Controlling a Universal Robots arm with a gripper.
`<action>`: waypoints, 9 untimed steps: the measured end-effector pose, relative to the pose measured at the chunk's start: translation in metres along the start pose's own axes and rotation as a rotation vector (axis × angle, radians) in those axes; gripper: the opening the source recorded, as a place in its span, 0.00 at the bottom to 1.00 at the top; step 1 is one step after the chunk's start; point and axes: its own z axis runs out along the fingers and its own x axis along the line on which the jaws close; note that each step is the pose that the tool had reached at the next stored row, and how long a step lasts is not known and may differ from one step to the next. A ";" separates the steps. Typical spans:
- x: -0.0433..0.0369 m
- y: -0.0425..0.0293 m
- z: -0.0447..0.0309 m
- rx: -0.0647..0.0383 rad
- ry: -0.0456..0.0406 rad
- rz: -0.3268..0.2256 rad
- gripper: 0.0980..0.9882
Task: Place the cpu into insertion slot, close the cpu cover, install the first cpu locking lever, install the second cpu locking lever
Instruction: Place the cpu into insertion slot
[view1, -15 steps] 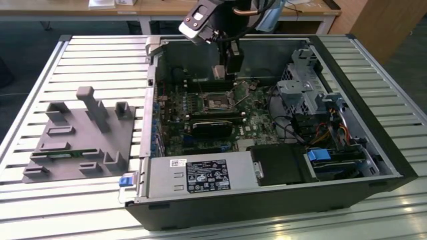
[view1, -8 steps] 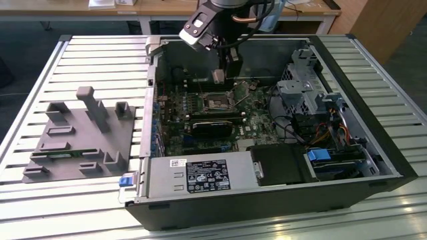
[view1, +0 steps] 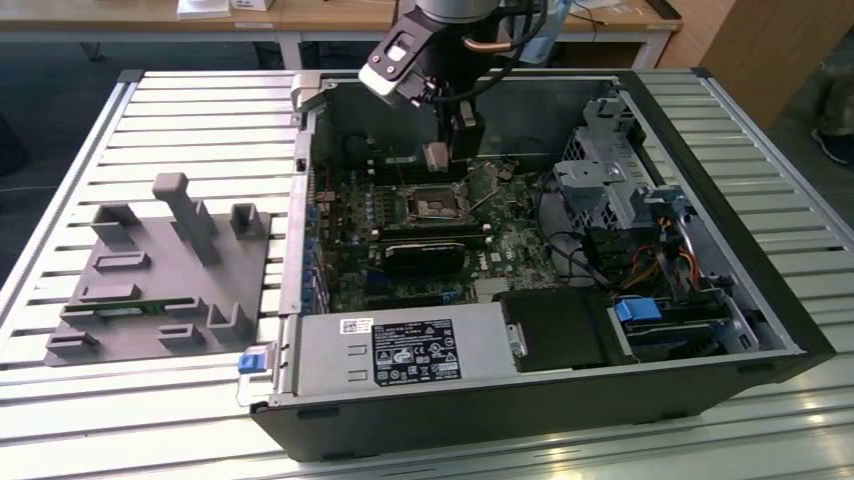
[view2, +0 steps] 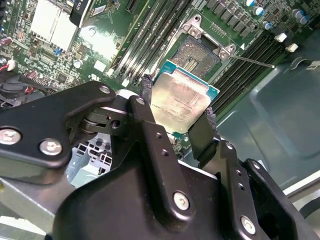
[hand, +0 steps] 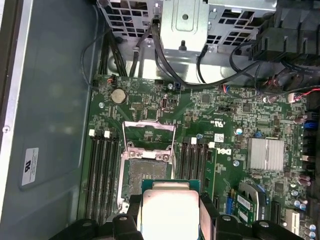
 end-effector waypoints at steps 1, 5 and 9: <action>0.0000 0.0000 0.0003 0.000 0.0000 0.000 0.50; 0.0000 -0.0002 0.0024 0.001 0.0001 0.000 0.50; 0.0000 -0.0005 0.0067 0.001 -0.0008 0.000 0.50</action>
